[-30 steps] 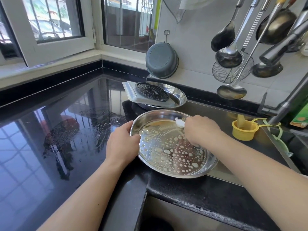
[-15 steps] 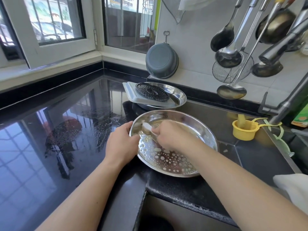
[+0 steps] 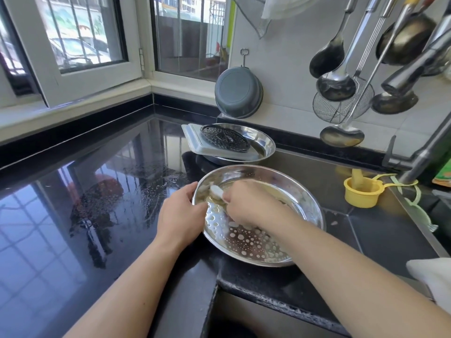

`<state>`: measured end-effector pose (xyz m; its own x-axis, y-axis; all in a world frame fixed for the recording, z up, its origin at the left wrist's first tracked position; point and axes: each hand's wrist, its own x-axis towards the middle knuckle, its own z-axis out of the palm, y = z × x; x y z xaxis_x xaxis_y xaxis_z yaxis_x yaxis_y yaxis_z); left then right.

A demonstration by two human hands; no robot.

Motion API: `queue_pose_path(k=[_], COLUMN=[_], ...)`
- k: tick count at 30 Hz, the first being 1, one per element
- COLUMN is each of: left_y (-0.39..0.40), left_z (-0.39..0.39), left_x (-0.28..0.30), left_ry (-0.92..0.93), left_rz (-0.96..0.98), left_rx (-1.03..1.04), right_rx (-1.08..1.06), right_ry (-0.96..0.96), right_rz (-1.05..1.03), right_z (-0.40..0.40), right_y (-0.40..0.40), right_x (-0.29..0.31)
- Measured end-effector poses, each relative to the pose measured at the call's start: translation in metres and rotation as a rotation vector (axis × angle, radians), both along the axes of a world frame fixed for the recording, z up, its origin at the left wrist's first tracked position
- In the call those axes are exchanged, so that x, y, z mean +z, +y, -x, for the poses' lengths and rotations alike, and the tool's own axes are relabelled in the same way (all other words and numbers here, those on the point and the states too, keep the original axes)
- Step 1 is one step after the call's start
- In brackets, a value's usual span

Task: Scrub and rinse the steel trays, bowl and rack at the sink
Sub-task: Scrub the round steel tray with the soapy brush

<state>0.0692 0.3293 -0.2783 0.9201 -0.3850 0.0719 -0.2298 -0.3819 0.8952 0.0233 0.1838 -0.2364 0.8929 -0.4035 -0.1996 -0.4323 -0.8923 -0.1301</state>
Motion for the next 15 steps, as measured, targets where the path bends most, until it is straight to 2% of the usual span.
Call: queue_pose_path(k=[3, 7, 11, 15], left_y=[-0.001, -0.003, -0.003, -0.003], left_z=[-0.001, -0.001, -0.002, -0.001], left_x=[-0.003, -0.003, -0.002, -0.002], left_ry=[-0.013, -0.018, -0.019, -0.012], left_rz=[-0.014, -0.038, -0.040, -0.035], left_rx=[0.012, -0.011, 0.003, -0.006], right_rx=[0.040, -0.074, -0.214, -0.040], right_ry=[0.026, -0.011, -0.055, -0.002], right_rz=[-0.111, 0.138, 0.128, 0.069], right_z=[0.013, 0.009, 0.009, 0.009], right_y=[-0.005, -0.034, -0.049, -0.028], right_x=[0.007, 0.009, 0.013, 0.007])
